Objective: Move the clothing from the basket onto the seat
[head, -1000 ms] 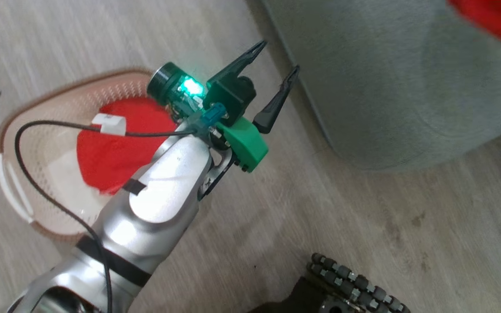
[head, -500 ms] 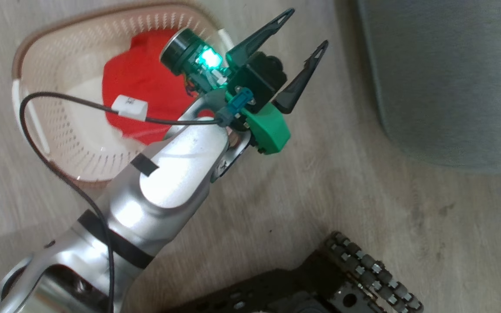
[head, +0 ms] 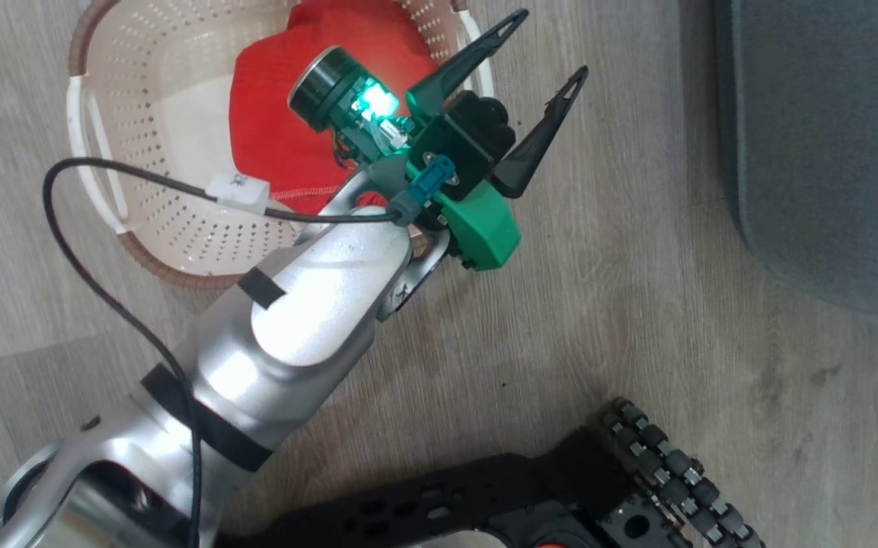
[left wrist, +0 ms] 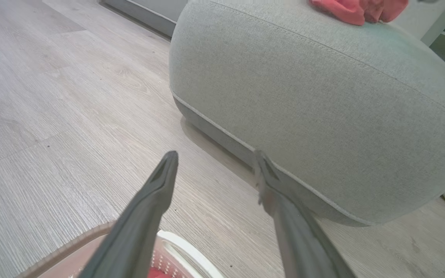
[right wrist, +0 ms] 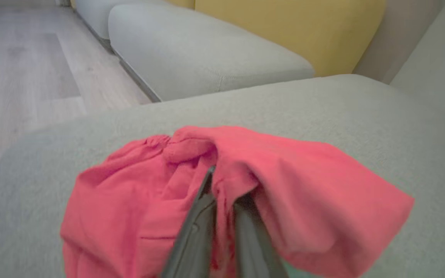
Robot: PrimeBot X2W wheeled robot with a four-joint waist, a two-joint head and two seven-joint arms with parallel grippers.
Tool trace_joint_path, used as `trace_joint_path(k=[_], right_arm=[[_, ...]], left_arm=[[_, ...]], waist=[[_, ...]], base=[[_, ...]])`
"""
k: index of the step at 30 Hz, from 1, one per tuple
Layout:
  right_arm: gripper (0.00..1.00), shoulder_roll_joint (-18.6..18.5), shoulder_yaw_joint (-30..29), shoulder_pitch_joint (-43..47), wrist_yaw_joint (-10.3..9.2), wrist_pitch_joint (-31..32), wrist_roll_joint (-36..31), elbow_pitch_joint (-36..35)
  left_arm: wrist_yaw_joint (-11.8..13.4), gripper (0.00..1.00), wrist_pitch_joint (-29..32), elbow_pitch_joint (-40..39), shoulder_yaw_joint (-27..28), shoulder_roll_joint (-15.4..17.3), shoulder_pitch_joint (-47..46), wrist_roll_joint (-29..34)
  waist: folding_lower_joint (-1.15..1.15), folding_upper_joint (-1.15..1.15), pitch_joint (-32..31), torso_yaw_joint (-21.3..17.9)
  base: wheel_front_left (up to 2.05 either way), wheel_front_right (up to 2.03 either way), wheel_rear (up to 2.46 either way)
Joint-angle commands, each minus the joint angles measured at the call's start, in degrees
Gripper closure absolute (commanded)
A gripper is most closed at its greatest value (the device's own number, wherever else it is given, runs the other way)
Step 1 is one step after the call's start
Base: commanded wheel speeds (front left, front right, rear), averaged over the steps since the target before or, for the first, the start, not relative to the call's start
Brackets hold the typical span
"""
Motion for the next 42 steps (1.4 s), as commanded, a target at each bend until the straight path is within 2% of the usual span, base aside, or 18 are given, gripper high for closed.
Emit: trace_joint_path(k=[1,7,13,19,32,42], right_arm=[[0.00,-1.8,1.0,3.2,-0.02,-0.4,1.0,-1.8],[0.00,0.4,6.3,11.4,-0.02,-0.4,4.0,-5.5],[0.00,1.2,8.3,20.0,-0.02,-0.4,5.0,-9.9],[0.00,2.1,10.1,25.8,-0.02,-0.4,4.9,-14.9],[0.00,6.4,16.7,34.8,-0.02,-0.4,4.2,-30.7],[0.00,9.3,23.1,38.0,-0.02,-0.4,3.1,-35.7]], left_arm=[[0.2,0.00,-0.3,-2.2,1.0,-0.1,0.9,-0.3],[-0.2,0.00,-0.3,-2.5,1.6,-0.1,2.5,-0.8],[-0.7,0.00,-0.3,-3.2,3.0,-0.1,5.0,-1.2],[-0.6,0.00,-0.3,-4.4,5.7,-0.1,8.6,-1.4],[-0.2,0.00,-0.3,-7.8,16.4,-0.1,19.5,-0.3],[0.1,0.00,-0.3,-7.6,26.1,0.0,27.6,2.9]], waist=[[-0.01,0.00,-0.6,-0.3],[-0.01,0.00,-4.3,-1.3],[-0.01,0.00,-9.2,-1.4],[-0.01,0.00,-15.4,0.1],[-0.01,0.00,-28.5,7.7],[-0.01,0.00,-34.9,13.1]], base=[[0.00,0.00,0.00],[0.00,0.00,0.00],[0.00,0.00,0.00],[0.00,0.00,0.00],[0.00,0.00,0.00],[0.00,0.00,0.00]])
